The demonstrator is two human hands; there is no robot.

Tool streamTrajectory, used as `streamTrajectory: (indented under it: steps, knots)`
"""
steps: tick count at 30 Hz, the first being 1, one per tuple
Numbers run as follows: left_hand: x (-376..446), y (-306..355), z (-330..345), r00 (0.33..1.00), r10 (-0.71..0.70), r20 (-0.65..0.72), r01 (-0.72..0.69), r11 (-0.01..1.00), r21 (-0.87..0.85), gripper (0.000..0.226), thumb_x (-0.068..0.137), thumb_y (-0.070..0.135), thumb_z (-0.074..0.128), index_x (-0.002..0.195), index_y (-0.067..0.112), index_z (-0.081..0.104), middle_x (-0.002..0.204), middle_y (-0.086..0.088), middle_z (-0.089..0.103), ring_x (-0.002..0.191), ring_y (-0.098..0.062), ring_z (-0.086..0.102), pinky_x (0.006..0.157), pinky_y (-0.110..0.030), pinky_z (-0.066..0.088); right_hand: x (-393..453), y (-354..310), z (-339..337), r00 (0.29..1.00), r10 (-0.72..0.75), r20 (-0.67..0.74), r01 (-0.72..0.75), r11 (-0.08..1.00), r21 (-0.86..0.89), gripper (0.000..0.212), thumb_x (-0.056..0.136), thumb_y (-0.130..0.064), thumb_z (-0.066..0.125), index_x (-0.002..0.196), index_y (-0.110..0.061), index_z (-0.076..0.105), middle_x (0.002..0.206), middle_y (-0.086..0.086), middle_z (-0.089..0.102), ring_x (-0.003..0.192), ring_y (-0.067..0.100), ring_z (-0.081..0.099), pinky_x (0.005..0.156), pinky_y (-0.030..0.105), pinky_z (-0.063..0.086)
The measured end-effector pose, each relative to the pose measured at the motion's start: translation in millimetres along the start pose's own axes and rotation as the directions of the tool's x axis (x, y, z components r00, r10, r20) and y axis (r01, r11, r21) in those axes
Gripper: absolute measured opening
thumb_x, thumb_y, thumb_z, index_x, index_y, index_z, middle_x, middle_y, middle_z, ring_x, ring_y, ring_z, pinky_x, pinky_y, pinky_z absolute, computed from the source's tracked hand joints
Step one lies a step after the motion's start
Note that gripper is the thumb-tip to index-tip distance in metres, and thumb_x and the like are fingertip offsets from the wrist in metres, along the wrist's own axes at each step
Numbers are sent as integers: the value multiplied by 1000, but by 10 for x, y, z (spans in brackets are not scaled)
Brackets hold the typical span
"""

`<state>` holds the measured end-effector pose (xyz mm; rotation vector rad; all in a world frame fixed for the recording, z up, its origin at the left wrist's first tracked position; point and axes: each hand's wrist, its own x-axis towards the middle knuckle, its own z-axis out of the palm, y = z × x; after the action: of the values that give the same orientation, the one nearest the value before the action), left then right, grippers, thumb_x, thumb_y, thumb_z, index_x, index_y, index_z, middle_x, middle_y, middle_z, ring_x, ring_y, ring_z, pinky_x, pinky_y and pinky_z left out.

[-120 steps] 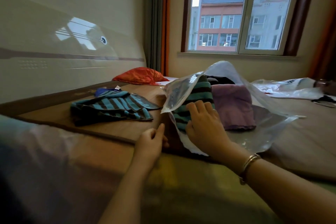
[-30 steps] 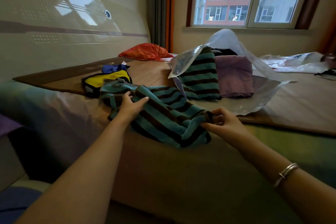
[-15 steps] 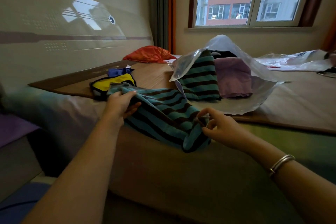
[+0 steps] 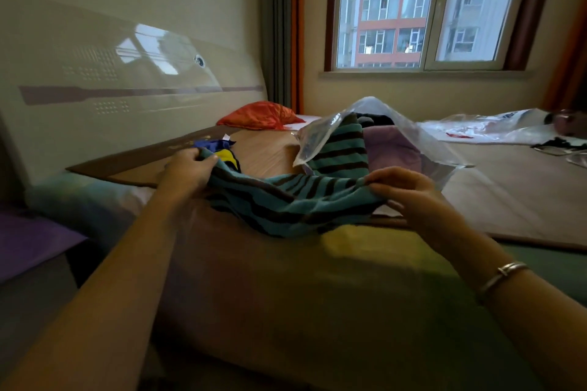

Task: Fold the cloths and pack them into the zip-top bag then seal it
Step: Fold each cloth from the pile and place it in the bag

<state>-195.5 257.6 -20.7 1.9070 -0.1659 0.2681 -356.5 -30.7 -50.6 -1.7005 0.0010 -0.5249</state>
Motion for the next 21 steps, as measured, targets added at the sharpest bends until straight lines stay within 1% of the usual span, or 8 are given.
streamTrajectory:
  steps: [3,5,7,9,12,17,19,21]
  knots:
    - [12,399,-221,999,8,-38,-11,996,-85,17,87,22,67,95,8,64,93,-18,65,88,-34,64,85,-49,54,27,-333,-183,981,-97,-170,132,970,205,20,91,-3,53,94,-15,68,88,-2,72,89,14,68,77,24,58]
    - [24,670,-322,1000,18,-2,-18,977,-214,14,86,15,67,94,5,62,79,-14,61,70,-27,64,69,-36,58,49,-538,-309,960,-120,-253,190,943,274,21,91,0,52,95,-14,67,92,3,70,92,17,66,80,26,56]
    - [-1,918,-384,997,37,62,-17,957,-290,15,87,12,65,98,3,60,70,-10,60,50,-17,64,50,-24,56,75,-715,-435,940,-120,-321,217,934,285,19,90,-1,53,98,-14,65,98,7,68,96,20,64,81,28,57]
    - [-13,1105,-405,994,57,98,-25,951,-307,14,88,12,64,96,2,58,65,-10,62,41,-10,62,44,-22,55,99,-871,-548,920,-147,-363,248,936,249,17,91,-2,55,97,-15,65,97,6,69,96,20,66,74,24,59]
    - [-34,1321,-384,992,95,88,-65,952,-298,13,88,14,65,92,4,58,76,-9,61,45,-9,63,52,-23,56,104,-1093,-679,891,-216,-400,326,916,231,17,90,-2,56,93,-17,64,93,3,69,92,17,68,75,23,57]
    - [-37,1502,-266,984,174,-37,-177,948,-264,15,86,18,68,85,9,57,89,-9,59,77,-17,56,64,-24,49,52,-1374,-876,821,-329,-466,438,887,146,18,89,-6,60,89,-23,65,98,-2,68,98,13,64,77,26,48]
    - [43,1502,-225,983,169,-79,-182,962,-206,33,84,20,71,108,3,57,107,-13,56,96,-22,50,78,-30,42,30,-1369,-941,818,-334,-469,415,906,80,19,88,-8,62,87,-26,65,96,-6,69,94,8,63,74,24,43]
    - [64,1459,-152,994,105,-39,-110,983,-149,52,85,18,70,128,1,46,116,-16,52,95,-22,48,74,-32,42,30,-1266,-993,817,-317,-481,375,927,25,21,87,-6,63,86,-26,66,89,-8,69,86,6,64,69,19,45]
